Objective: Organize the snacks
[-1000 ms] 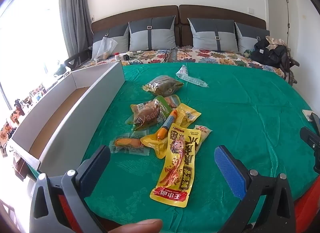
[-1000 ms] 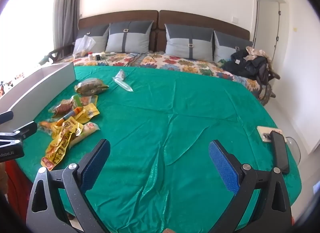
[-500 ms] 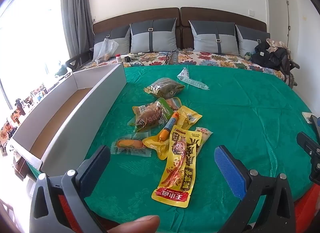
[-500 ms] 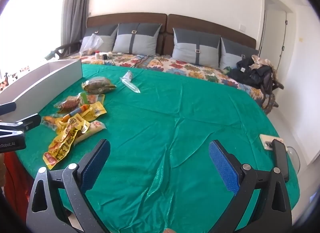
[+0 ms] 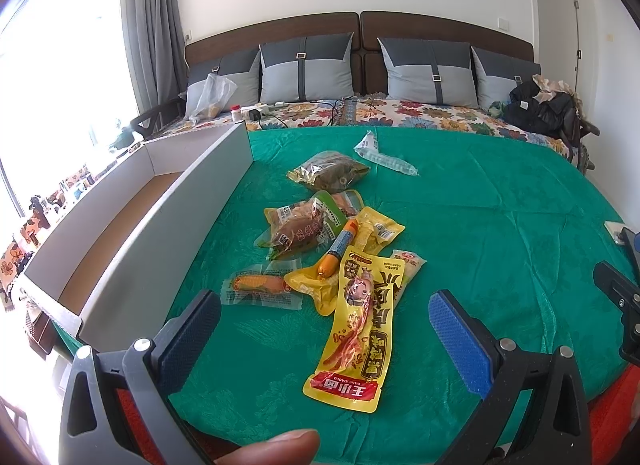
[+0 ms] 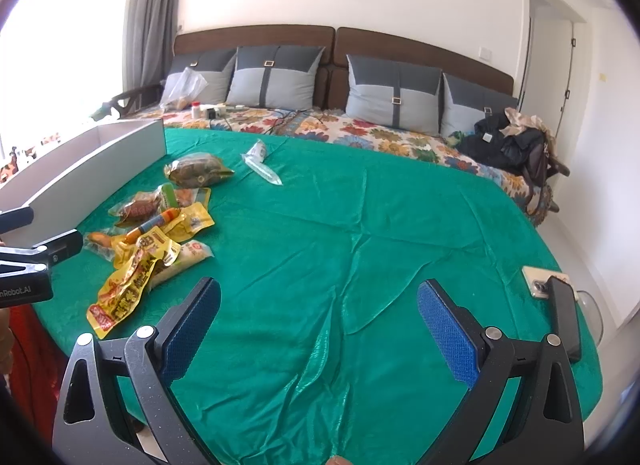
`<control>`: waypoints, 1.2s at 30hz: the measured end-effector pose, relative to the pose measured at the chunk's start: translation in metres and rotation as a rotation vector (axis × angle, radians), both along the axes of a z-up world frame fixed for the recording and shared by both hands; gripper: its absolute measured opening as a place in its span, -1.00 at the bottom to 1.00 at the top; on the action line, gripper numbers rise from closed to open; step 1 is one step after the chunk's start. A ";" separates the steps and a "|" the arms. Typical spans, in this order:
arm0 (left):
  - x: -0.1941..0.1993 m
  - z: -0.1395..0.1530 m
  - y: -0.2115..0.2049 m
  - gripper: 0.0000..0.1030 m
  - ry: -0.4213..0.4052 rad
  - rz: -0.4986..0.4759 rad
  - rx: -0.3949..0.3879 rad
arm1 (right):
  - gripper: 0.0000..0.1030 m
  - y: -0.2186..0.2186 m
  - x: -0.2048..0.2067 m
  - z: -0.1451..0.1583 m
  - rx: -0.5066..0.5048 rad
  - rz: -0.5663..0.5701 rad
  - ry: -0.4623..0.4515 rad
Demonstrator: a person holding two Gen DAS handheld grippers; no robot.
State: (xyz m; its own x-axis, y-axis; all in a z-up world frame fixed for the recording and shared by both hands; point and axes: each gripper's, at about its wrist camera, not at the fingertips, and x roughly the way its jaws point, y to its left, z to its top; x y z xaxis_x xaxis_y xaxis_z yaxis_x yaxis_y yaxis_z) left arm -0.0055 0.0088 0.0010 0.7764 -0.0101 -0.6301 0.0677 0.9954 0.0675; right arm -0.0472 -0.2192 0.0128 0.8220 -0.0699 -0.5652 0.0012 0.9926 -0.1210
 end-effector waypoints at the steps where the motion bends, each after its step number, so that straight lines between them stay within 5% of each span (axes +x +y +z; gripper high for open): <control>1: 0.000 0.000 0.000 0.99 0.001 0.000 0.000 | 0.94 0.000 0.000 0.000 0.000 0.001 0.002; 36: 0.006 0.001 0.004 0.99 -0.006 0.015 0.015 | 0.94 0.003 0.003 -0.013 -0.002 0.010 0.014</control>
